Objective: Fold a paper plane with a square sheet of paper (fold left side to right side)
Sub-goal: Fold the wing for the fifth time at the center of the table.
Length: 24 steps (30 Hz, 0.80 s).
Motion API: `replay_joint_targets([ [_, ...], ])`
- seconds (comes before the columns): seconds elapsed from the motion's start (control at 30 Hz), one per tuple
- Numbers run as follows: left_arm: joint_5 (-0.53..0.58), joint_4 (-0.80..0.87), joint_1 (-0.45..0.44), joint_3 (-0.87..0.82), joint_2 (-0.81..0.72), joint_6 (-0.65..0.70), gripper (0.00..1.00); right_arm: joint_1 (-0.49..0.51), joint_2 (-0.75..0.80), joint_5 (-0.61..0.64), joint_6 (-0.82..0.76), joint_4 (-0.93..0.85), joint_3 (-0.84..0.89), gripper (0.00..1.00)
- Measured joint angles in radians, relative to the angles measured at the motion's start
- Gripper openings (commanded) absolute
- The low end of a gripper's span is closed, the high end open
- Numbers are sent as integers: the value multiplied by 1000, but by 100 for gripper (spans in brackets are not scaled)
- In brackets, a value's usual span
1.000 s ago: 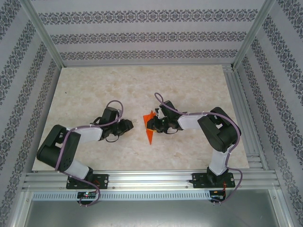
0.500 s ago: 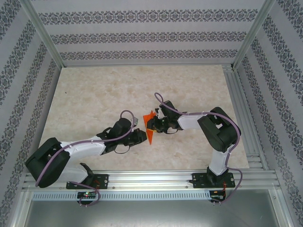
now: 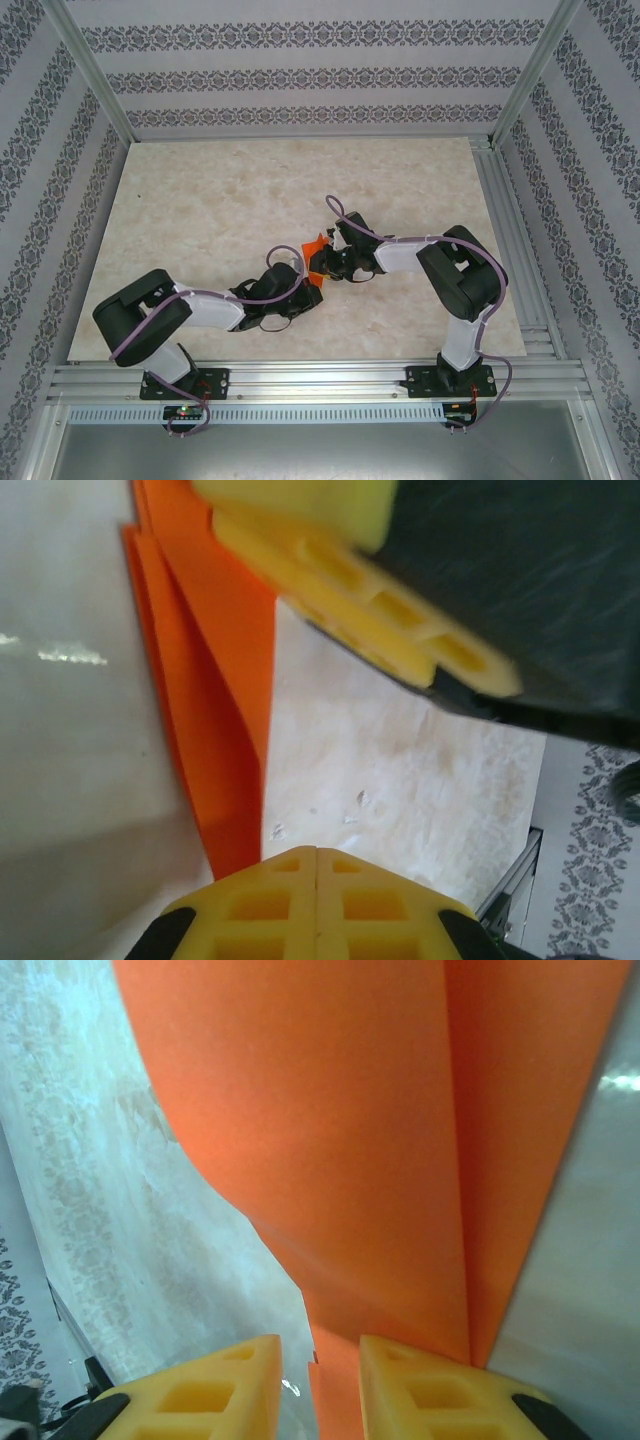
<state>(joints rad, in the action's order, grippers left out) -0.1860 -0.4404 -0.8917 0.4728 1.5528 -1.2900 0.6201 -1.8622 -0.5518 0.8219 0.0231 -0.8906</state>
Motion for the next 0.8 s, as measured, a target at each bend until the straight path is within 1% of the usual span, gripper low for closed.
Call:
replay_joint_targets([
  [0.17, 32, 2, 0, 2, -42, 0, 1, 0, -3, 0, 0, -3, -5, 28],
  [0.63, 43, 49, 1, 51, 43, 6, 0, 0, -3, 0, 0, -4, -5, 28],
  [0.8, 55, 92, 2, 51, 59, 6, 0, 0, -3, 0, 0, -5, -6, 28],
])
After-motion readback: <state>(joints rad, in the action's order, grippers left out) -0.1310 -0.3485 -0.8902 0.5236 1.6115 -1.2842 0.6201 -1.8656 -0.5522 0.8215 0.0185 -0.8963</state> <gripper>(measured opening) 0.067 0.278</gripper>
